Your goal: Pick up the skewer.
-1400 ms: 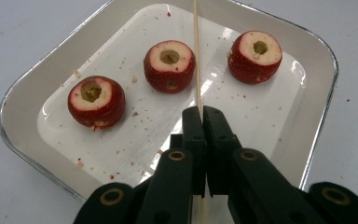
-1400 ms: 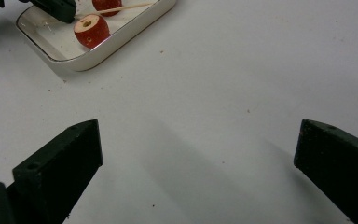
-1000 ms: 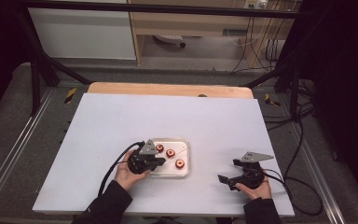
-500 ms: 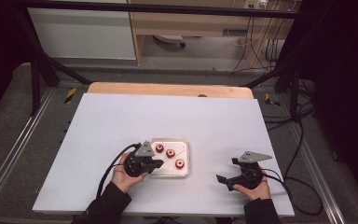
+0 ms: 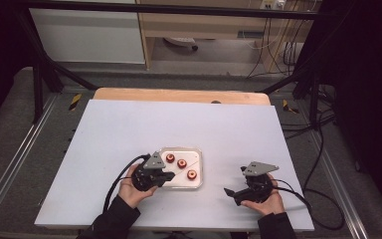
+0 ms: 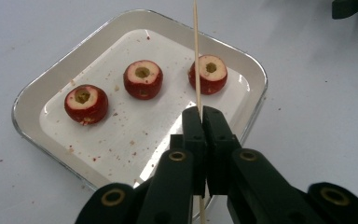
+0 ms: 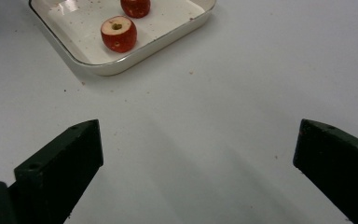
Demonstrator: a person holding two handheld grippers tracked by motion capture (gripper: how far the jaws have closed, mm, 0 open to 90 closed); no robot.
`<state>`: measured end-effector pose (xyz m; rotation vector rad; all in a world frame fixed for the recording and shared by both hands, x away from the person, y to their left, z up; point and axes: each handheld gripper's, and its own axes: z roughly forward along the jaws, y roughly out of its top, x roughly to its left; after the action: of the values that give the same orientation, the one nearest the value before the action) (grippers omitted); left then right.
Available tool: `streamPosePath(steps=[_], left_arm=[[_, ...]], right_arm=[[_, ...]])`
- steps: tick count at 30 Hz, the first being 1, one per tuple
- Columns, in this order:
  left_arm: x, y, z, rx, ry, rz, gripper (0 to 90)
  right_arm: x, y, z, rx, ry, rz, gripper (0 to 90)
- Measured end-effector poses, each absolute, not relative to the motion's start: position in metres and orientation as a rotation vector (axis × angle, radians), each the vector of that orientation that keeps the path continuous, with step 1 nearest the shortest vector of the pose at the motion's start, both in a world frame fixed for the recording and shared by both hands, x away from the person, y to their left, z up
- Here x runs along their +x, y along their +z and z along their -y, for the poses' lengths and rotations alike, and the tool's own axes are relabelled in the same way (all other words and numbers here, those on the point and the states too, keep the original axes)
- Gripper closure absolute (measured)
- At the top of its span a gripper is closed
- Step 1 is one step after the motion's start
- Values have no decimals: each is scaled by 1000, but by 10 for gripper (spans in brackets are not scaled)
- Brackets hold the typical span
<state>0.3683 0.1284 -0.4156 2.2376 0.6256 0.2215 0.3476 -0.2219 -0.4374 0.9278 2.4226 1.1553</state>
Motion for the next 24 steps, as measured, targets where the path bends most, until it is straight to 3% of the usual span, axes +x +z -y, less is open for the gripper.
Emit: streamPosePath(steps=[24], left_arm=[[352, -400, -94, 2290, 207, -560, 883]], right_arm=[[341, -404, 167, 366, 886, -2461, 214]])
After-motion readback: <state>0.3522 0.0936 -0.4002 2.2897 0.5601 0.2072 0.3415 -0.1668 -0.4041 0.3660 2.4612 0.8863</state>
